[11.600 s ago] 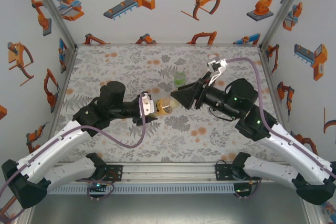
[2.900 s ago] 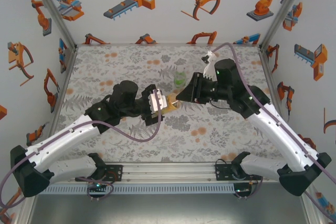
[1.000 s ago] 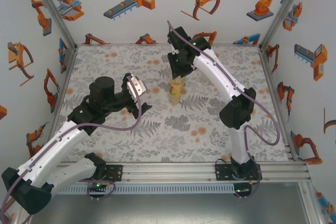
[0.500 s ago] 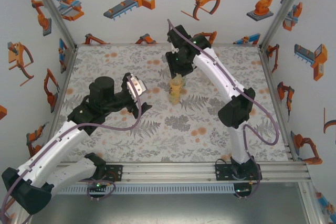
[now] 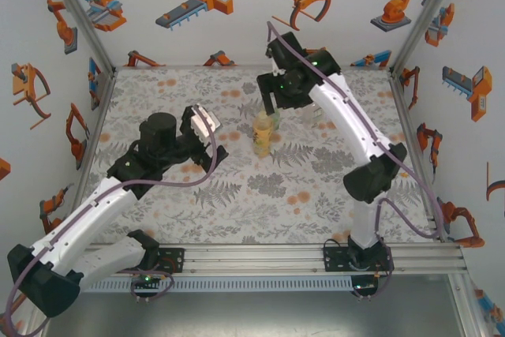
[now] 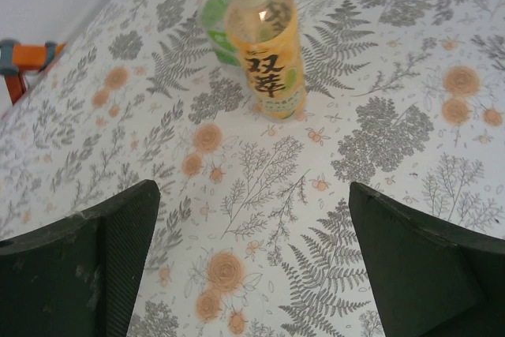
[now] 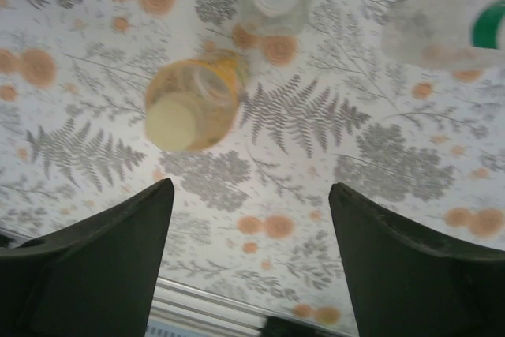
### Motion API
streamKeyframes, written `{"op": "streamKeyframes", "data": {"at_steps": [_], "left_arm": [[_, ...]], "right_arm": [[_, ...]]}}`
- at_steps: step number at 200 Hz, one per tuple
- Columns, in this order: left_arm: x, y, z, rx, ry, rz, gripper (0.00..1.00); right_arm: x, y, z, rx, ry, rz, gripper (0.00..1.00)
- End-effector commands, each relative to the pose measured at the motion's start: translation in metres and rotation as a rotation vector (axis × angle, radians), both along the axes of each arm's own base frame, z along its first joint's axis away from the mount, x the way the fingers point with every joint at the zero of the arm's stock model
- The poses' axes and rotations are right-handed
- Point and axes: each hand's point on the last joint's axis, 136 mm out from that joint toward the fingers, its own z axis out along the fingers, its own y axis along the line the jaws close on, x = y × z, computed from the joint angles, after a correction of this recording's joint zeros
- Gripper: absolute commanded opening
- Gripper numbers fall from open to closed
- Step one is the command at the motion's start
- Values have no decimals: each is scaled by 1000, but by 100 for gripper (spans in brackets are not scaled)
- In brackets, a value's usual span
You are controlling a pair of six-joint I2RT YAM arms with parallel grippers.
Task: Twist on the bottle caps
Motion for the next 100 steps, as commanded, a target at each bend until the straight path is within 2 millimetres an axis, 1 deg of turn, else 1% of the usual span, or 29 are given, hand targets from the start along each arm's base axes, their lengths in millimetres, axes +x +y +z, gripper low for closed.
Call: {"op": "streamKeyframes", "data": {"at_steps": [1,6,13,16,23,47,73,82,90,100], "left_arm": [[20,13,2,-50,19,150,97],[23,15,-1,-45,21,173,97],[26,20,-6,-35,23,207,97],[28,22,-8,-29,22,222,97],[32,28,-12,-17,20,262,97],[44,51,-32,46,9,405,97],[52,74,-46,81,-18,529,97],[54,81,-51,96,-28,566,97],[56,89,-54,102,-40,607,97],[59,99,-59,108,-52,655,97]], "right_arm": [[-4,-36,12,-40,-54,-47,86],[-4,-42,12,-37,-60,-60,89],[-5,-50,9,-33,-62,-77,98],[-7,-54,9,-29,-67,-85,99],[-7,-62,7,-25,-76,-100,99],[-7,-90,-13,-39,-118,-150,99],[-7,-123,-41,-41,-164,-224,99],[-7,-130,-49,-48,-197,-222,99],[-7,-137,-58,-76,-238,-213,99],[-7,-151,-69,-122,-288,-232,99]]}}
